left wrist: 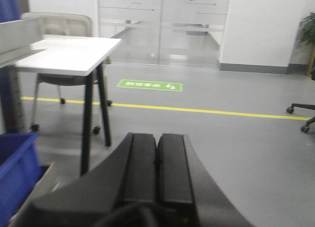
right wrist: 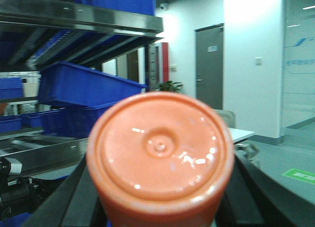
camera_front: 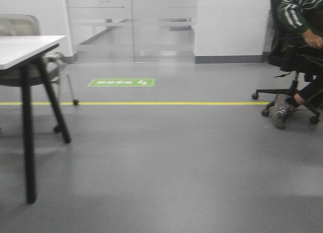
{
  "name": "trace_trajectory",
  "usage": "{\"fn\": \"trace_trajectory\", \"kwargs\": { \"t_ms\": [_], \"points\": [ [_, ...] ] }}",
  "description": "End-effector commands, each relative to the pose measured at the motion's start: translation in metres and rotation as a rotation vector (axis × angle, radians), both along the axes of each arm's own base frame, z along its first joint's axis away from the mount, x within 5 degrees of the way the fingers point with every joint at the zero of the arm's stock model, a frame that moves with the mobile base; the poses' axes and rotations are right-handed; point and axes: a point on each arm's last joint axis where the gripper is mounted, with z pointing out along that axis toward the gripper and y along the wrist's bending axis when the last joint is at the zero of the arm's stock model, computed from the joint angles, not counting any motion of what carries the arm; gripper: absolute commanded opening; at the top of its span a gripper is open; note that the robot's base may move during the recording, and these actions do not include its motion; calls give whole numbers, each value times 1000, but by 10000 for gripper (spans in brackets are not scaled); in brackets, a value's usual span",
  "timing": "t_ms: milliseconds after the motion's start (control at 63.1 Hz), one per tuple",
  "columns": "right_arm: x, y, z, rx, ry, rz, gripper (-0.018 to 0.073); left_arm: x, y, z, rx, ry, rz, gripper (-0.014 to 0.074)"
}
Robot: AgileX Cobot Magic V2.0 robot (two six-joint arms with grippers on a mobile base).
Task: Grab orange capacitor from left shelf to right conveyor
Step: 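Drive the base to the conveyor holding the cylinder in the right gripper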
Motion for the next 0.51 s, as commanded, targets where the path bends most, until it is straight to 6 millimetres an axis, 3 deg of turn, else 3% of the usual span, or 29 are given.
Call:
{"fn": "trace_trajectory", "kwargs": {
  "t_ms": [0,491],
  "points": [
    [0,-5,13,55,-47,-41,50,0,0,1,-4,-77,-5,-126],
    [0,-4,12,53,-46,-39,50,0,0,1,-4,-77,-5,-126]
  ]
}}
